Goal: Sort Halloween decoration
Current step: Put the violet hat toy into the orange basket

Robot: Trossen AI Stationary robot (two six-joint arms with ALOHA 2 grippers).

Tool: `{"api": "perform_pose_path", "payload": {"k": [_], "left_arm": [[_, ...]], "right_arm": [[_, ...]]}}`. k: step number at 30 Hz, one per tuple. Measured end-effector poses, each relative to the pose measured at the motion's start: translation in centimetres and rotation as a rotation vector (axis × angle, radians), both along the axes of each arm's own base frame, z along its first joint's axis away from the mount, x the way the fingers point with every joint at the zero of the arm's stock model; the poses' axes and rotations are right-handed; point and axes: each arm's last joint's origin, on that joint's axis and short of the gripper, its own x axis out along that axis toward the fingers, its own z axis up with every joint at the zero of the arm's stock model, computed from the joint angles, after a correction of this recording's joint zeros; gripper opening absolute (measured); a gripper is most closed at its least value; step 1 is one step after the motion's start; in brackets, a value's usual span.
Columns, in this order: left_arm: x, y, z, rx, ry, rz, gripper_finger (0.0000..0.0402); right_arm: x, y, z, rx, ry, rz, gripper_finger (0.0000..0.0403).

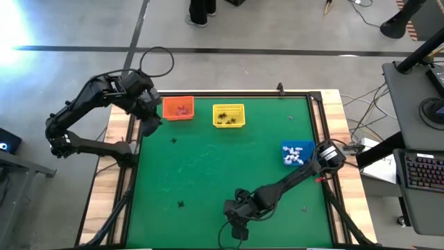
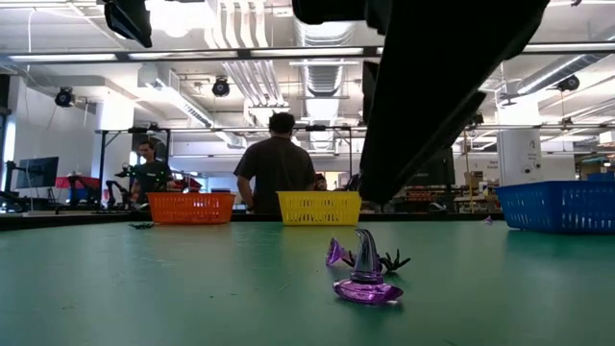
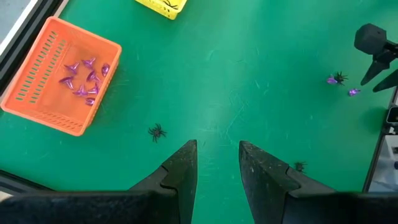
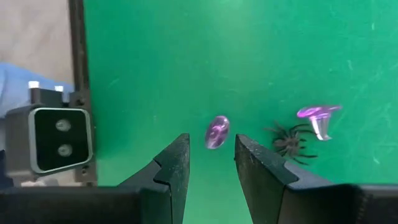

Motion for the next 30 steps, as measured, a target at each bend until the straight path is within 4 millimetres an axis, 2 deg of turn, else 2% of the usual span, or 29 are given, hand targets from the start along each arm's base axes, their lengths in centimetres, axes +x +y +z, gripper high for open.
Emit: {"api": "perform_pose_path", "payload": {"k": [6,18,22,26,30], "left_arm": [[0.1,0.0,0.0,-0.001,0.001,0.000,0.0100],[0.1,0.1,0.0,0.001,-0.001,0.000,0.0100],[0.1,0.1,0.0,0.002,-0.001,0.001,0.0100],[0.1,0.1,0.0,0.002,0.000,0.001,0.0100],[0.1,0.1,0.0,0.003,0.000,0.002,0.0100]], "right_arm": [[-0.1,0.3,0.0,0.001,-0.005,-0.005,0.0118],[0.5,0.6,-2.4,-0.004,0.009,-0.012,0.0118],[0.7,0.7,-2.6,-0.001,0.007,-0.012,0.0117],[0.7,0.7,-2.7,0.005,0.013,-0.013,0.0101],[0.7,0.7,-2.7,0.005,0.014,-0.014,0.0062]]}}
